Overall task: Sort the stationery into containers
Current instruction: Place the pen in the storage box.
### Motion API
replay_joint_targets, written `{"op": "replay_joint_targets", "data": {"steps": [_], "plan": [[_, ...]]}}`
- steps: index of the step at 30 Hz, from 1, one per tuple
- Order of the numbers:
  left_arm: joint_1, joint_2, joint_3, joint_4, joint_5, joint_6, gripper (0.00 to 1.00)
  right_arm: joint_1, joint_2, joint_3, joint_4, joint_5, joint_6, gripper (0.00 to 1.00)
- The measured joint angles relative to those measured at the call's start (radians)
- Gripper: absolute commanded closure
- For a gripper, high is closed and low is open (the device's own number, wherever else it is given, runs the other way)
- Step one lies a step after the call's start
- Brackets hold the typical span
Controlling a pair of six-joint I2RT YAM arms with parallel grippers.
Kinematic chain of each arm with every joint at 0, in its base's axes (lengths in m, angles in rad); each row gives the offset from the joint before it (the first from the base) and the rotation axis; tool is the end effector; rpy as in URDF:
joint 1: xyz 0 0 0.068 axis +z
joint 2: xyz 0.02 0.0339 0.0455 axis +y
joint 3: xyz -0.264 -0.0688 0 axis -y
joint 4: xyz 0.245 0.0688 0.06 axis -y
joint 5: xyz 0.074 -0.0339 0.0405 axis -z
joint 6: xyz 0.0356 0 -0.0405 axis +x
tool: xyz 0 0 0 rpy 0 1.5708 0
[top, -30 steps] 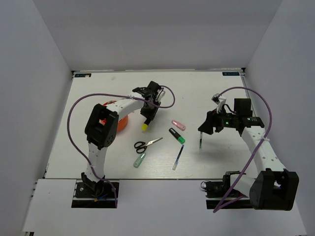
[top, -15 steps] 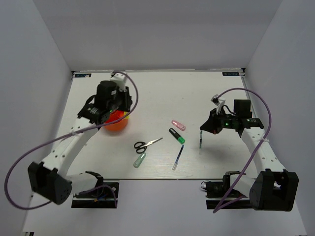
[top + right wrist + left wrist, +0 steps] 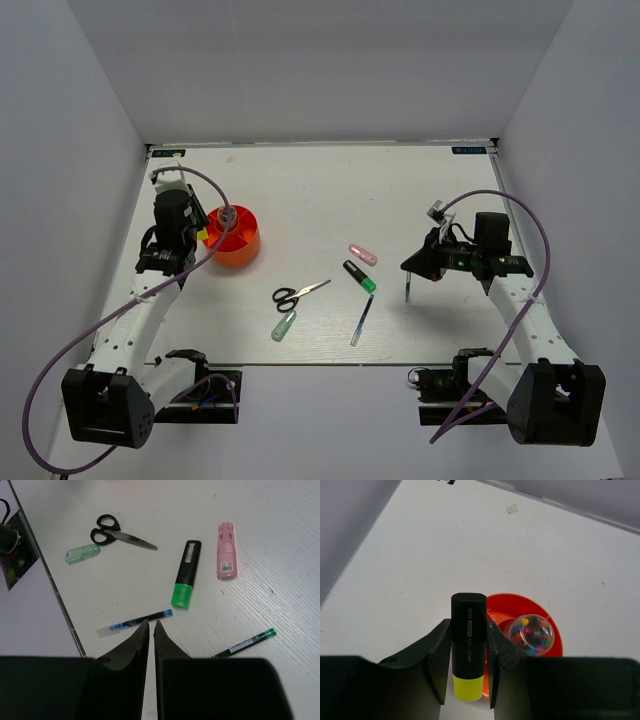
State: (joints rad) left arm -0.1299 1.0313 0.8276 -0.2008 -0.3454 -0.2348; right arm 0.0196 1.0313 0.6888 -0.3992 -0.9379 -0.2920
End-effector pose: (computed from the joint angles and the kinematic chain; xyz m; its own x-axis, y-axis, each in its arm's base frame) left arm 0.2349 -0.0185 0.3069 -0.3361 -0.1769 -0.9251 -0.2724 0.9585 -0.0843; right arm 0.2048 0.0327 0.2500 -0.4724 -0.1796 -0.8629 -0.7748 0.5514 0.3094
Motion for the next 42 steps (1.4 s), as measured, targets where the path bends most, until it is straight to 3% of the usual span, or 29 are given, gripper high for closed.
{"op": "replay_joint_targets", "data": {"steps": [16,42], "plan": [[0.069,0.157,-0.061,0.201,-0.022,-0.044,1.00,0.000,-0.009,-0.033,0.047,-0.052,-0.051,0.80],[0.069,0.247,-0.114,0.336,-0.016,-0.108,1.00,-0.001,-0.010,-0.034,0.060,-0.068,-0.057,0.68]]}}
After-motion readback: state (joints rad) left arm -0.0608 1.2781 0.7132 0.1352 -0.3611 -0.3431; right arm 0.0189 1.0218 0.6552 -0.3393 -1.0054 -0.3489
